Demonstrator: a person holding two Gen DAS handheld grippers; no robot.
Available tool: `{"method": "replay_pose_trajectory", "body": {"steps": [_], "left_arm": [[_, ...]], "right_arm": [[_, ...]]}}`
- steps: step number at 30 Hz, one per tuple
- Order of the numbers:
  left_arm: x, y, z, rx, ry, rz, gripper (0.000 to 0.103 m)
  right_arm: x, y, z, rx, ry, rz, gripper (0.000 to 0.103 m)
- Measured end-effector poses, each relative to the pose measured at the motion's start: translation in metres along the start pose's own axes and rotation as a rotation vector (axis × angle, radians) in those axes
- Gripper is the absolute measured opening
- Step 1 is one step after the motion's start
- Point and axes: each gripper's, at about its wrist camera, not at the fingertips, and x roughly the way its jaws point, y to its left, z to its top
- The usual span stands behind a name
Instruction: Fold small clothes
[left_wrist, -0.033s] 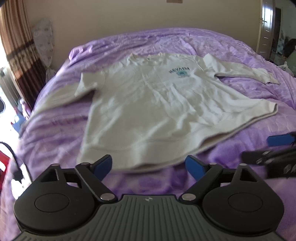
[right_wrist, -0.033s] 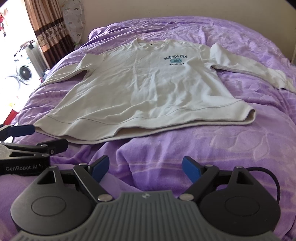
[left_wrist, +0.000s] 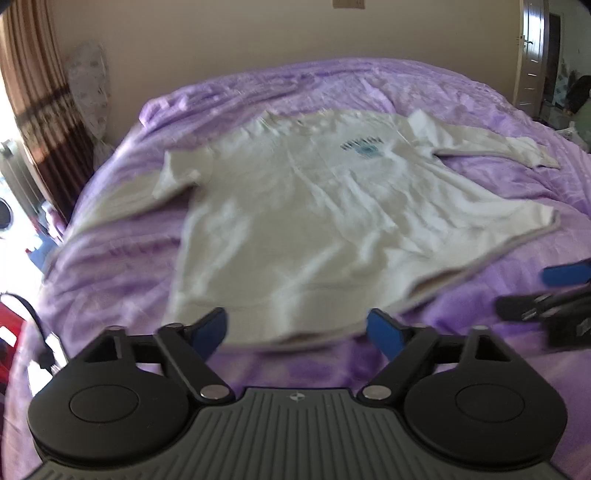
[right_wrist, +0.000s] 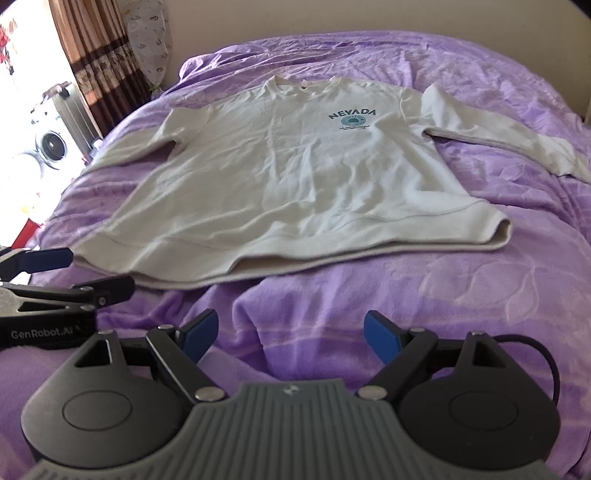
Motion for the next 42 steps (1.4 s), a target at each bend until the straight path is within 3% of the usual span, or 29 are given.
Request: {"method": "replay_pose_trajectory", "body": {"steps": [4, 8, 11, 15, 17, 20, 22, 23, 26, 29, 33, 36, 39, 42], "left_arm": [[0.003, 0.032, 0.023, -0.038, 0.013, 0.000, 0.083], [0.016, 0.083, 0.034, -0.177, 0.093, 0.006, 0.083], [0.029, 0.112, 0.031, -0.263, 0.143, 0.006, 0.083], [0.063, 0.143, 0.014, -0.402, 0.255, -0.049, 0.085], [0.077, 0.153, 0.002, -0.468, 0.303, -0.079, 0.083], [0.082, 0.163, -0.008, -0.559, 0.284, -0.126, 0.084], [0.080, 0.168, -0.010, -0.609, 0.262, -0.148, 0.074], [0.078, 0.169, -0.010, -0.622, 0.253, -0.149, 0.060], [0.077, 0.169, -0.009, -0.642, 0.231, -0.209, 0.020], [0.071, 0.165, -0.005, -0.623, 0.204, -0.202, 0.012], [0.047, 0.168, 0.024, -0.593, 0.114, -0.213, 0.009], [0.023, 0.164, 0.042, -0.504, 0.073, -0.157, 0.009], [0.024, 0.161, 0.040, -0.465, 0.123, -0.161, 0.009], [0.041, 0.153, 0.026, -0.436, 0.193, -0.154, 0.009]], "right_arm": [[-0.010, -0.018, 0.020, -0.029, -0.040, -0.028, 0.069], [-0.014, -0.052, 0.045, -0.017, -0.054, -0.075, 0.051], [-0.011, -0.091, 0.063, 0.070, -0.047, -0.114, 0.051], [0.002, -0.146, 0.075, 0.239, -0.001, -0.137, 0.051], [0.012, -0.168, 0.074, 0.321, 0.035, -0.114, 0.051], [0.022, -0.189, 0.066, 0.412, 0.064, -0.045, 0.052], [0.026, -0.194, 0.063, 0.444, 0.065, -0.015, 0.050], [0.029, -0.194, 0.062, 0.453, 0.063, -0.002, 0.043], [0.034, -0.196, 0.061, 0.499, 0.063, 0.033, 0.016], [0.034, -0.196, 0.063, 0.509, 0.053, 0.046, 0.006], [0.013, -0.190, 0.078, 0.477, -0.008, 0.069, 0.003], [-0.012, -0.181, 0.096, 0.417, -0.060, 0.071, 0.002], [-0.030, -0.176, 0.106, 0.354, -0.084, 0.021, 0.002], [-0.026, -0.180, 0.099, 0.350, -0.032, -0.010, 0.002]]}}
